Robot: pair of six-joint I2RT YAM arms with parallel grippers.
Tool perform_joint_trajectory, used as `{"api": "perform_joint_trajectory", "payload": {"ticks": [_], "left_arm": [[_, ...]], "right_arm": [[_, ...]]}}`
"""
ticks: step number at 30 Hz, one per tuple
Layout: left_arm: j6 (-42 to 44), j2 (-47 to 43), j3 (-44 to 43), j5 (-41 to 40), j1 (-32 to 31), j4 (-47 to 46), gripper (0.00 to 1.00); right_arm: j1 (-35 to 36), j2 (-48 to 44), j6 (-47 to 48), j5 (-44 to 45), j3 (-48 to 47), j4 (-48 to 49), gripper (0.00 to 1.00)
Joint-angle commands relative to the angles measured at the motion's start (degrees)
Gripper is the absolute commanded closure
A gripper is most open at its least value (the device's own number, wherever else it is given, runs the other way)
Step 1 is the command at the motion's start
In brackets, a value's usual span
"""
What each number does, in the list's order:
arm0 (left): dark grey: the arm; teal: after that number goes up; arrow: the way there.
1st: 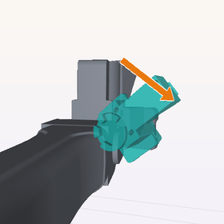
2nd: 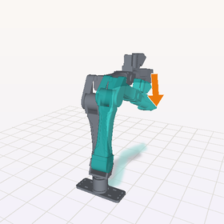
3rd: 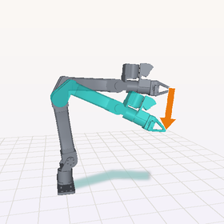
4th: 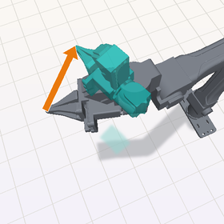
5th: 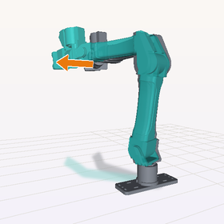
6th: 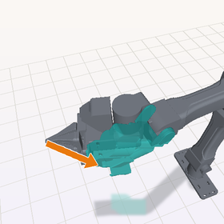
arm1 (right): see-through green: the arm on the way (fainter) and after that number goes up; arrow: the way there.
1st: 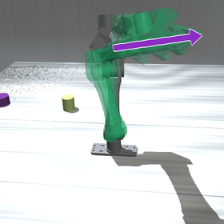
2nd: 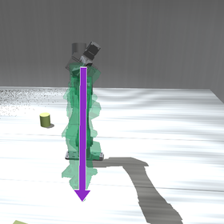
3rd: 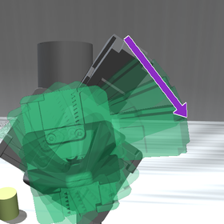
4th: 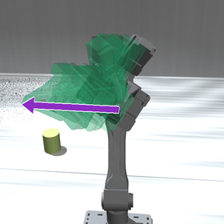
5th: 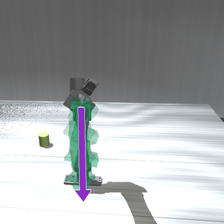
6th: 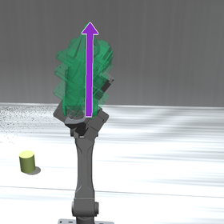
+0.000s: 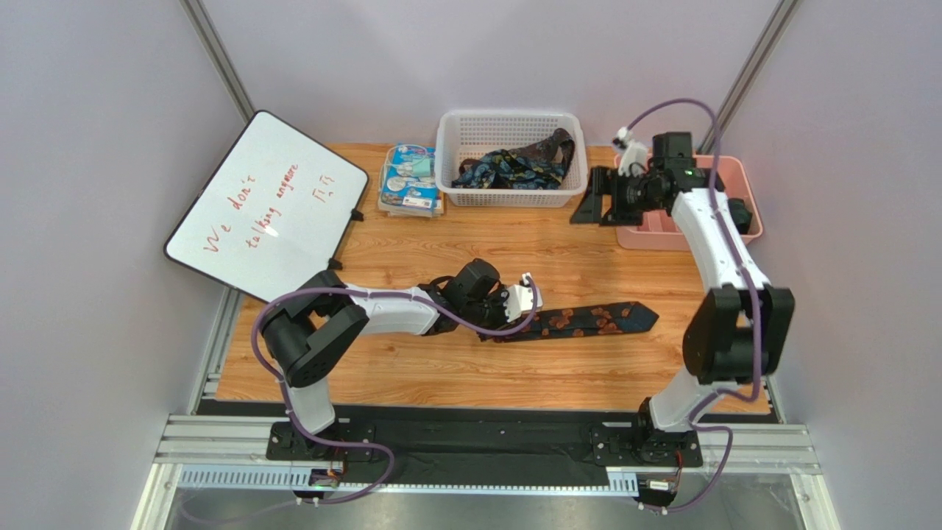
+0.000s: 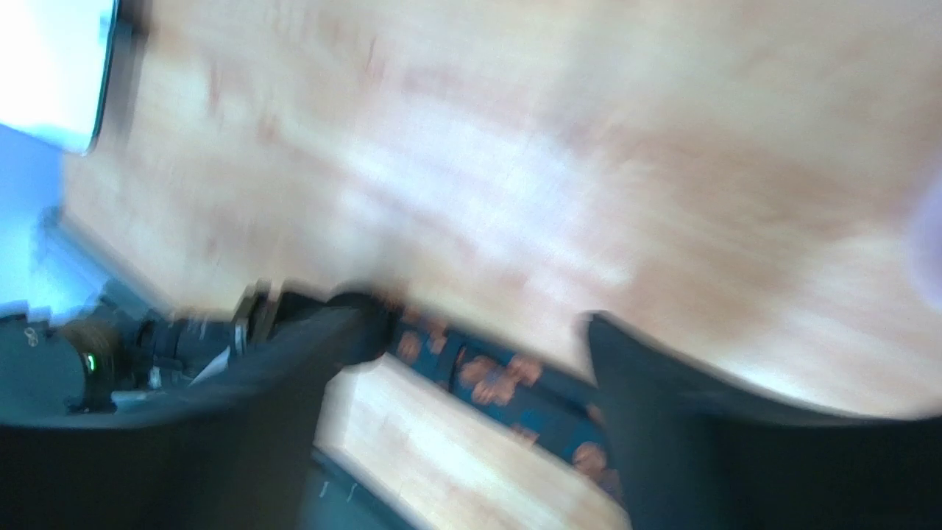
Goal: Roll the ties
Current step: Roll the tie at the center of the board.
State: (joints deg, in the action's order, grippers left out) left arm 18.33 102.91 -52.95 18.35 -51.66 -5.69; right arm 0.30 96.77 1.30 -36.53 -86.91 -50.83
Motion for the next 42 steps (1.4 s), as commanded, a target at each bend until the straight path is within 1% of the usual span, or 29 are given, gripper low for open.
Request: {"api": "perform_joint_trajectory", "payload": {"ticks": [1, 2, 4, 5, 6, 7, 9, 10, 12, 13, 14, 16, 17, 18, 19, 20, 22, 23, 24, 26, 29, 35, 42], "left_arm": [[0.31, 0.8, 2.94, -1.56, -0.2, 3.68, 0.92], [0.31, 0.88, 2.85, -1.74, -0.11, 3.59, 0.92], [-0.57, 0.97, 2.76, -2.09, -0.2, 2.8, 0.92], [-0.75, 1.06, 2.68, -2.09, -0.2, 2.71, 0.91], [-1.01, 1.15, 2.33, -2.0, -0.2, 2.79, 0.91], [-1.36, 1.5, 2.24, -2.09, -0.11, 2.27, 0.91], [-2.33, 1.85, 1.97, -2.0, -0.2, 2.18, 0.91], [-2.59, 1.85, 2.15, -2.18, -0.11, 1.4, 0.91], [-2.68, 2.03, 2.5, -2.35, -0.11, 0.86, 0.91], [-2.68, 2.03, 2.59, -2.53, -0.11, 0.86, 0.91], [-2.77, 2.03, 2.67, -2.62, -0.2, 0.77, 0.91], [-2.95, 2.03, 2.76, -2.35, -0.11, 0.77, 0.92], [-3.21, 2.03, 2.76, -2.27, -0.2, 0.68, 0.92], [-3.56, 2.29, 2.68, -2.26, -0.2, 0.68, 0.92], [-3.74, 2.38, 2.76, -2.09, -0.2, 0.86, 0.92], [-3.91, 2.55, 2.76, -2.09, -0.2, 0.77, 0.92], [-4.79, 2.91, 3.03, -1.74, -0.2, 0.33, 0.92], [-4.88, 2.99, 3.11, -1.65, -0.2, 0.33, 0.92], [-5.05, 2.99, 3.2, -1.65, -0.2, 0.16, 0.92], [-5.41, 2.91, 3.2, -1.91, -0.2, 0.07, 0.92], [-5.84, 2.73, 3.55, -1.91, -0.2, -0.37, 0.92], [-6.2, 2.56, 3.99, -1.74, -0.2, -0.46, 0.92], [-6.9, 2.73, 3.91, -1.47, -0.2, -0.64, 0.9]], "right_arm": [[0.23, -7.47, -6.22, 15.76, 0.78, 14.52, 0.0], [0.06, -6.17, -5.27, 16.31, 0.17, 12.44, 0.01], [-3.79, -3.01, 0.52, 2.32, -3.77, 6.74, 0.02], [-4.07, 0.49, 0.63, -3.05, -5.36, -0.34, 0.0], [-3.99, 1.83, -0.06, -8.24, -6.85, -3.98, 0.0], [-3.99, 2.54, -0.94, -10.64, -5.56, -5.84, 0.0], [-4.25, 2.2, -4.63, -15.3, -0.91, -5.61, 0.0], [-4.25, 1.76, -5.86, -17.15, 5.11, -4.55, 0.0], [-4.25, 0.79, -7.09, -21.28, 10.94, -1.65, 0.0], [-3.9, 0.87, -7.8, -22.95, 15.59, -0.77, 0.02], [-3.64, 1.14, -7.98, -26.71, 17.98, 0.28, 0.06], [-2.33, 2.8, -8.07, -29.64, 21.24, 1.08, 0.14], [-1.88, 3.33, -7.98, -30.69, 23.87, 2.39, 0.22], [-1.36, 3.51, -8.42, -31.75, 24.94, 3.62, 0.24], [-0.57, 3.86, -8.68, -31.84, 25.73, 4.68, 0.25], [1.27, 4.3, -8.77, -30.63, 26.44, 6.25, 0.33], [4.25, 6.31, -9.56, -29.65, 26.88, 7.84, 0.41], [5.06, 6.85, -11.22, -29.65, 27.67, 10.46, 0.46], [5.85, 7.46, -12.19, -29.39, 28.02, 11.97, 0.48], [7.96, 8.17, -14.82, -28.42, 28.81, 17.13, 0.5], [10.33, 9.04, -17.38, -26.93, 29.87, 20.76, 0.51], [12.62, 9.75, -18.0, -23.59, 30.66, 22.87, 0.53], [14.47, 11.33, -20.55, -22.0, 30.49, 26.48, 0.52]]}}
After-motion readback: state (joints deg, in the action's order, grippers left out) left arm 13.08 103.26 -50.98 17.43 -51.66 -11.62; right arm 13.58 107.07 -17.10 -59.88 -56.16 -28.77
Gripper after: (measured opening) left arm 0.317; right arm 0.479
